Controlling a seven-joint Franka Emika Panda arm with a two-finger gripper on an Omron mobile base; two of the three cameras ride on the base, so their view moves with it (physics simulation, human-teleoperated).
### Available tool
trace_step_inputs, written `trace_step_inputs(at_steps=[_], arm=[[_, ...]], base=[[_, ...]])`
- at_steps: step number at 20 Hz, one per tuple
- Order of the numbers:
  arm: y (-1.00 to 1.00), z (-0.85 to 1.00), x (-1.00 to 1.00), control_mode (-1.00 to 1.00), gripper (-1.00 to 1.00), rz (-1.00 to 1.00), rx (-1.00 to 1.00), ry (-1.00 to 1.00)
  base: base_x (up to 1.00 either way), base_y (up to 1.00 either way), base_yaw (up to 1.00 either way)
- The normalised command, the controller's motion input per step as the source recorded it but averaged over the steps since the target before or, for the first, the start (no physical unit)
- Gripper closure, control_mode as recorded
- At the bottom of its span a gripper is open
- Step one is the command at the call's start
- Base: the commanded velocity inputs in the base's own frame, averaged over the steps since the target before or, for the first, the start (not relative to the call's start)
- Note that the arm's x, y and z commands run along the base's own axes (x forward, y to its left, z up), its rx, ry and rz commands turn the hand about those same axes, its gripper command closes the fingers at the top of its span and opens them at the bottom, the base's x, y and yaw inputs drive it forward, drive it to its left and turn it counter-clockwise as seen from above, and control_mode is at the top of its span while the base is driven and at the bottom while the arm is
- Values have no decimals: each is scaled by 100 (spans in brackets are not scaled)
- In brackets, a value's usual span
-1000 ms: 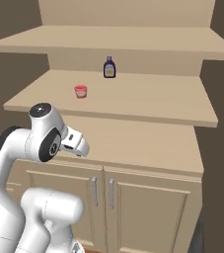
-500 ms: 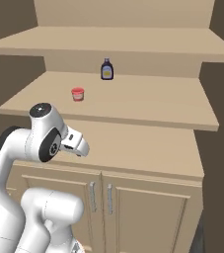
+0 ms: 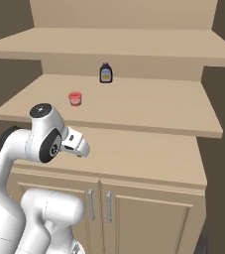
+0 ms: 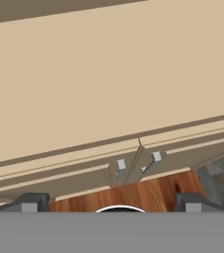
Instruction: Pick the avocado and bread from the counter and place them on the plate. Then pick the jam from the cabinet and place it next to the plate. Lastly close the cabinet door.
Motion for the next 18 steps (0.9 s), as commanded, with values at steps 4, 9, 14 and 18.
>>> trace_step_inputs(at_steps=[4, 9, 14, 18], arm=[[0, 0, 0, 100, -100, 0, 0, 0], [0, 0, 0, 100, -100, 0, 0, 0], [6, 0, -2, -100, -100, 1, -1, -6], [0, 2, -9, -100, -100, 6, 0, -15]], base=[[31, 17, 0], [11, 16, 0], [0, 3, 0], [0, 0, 0]])
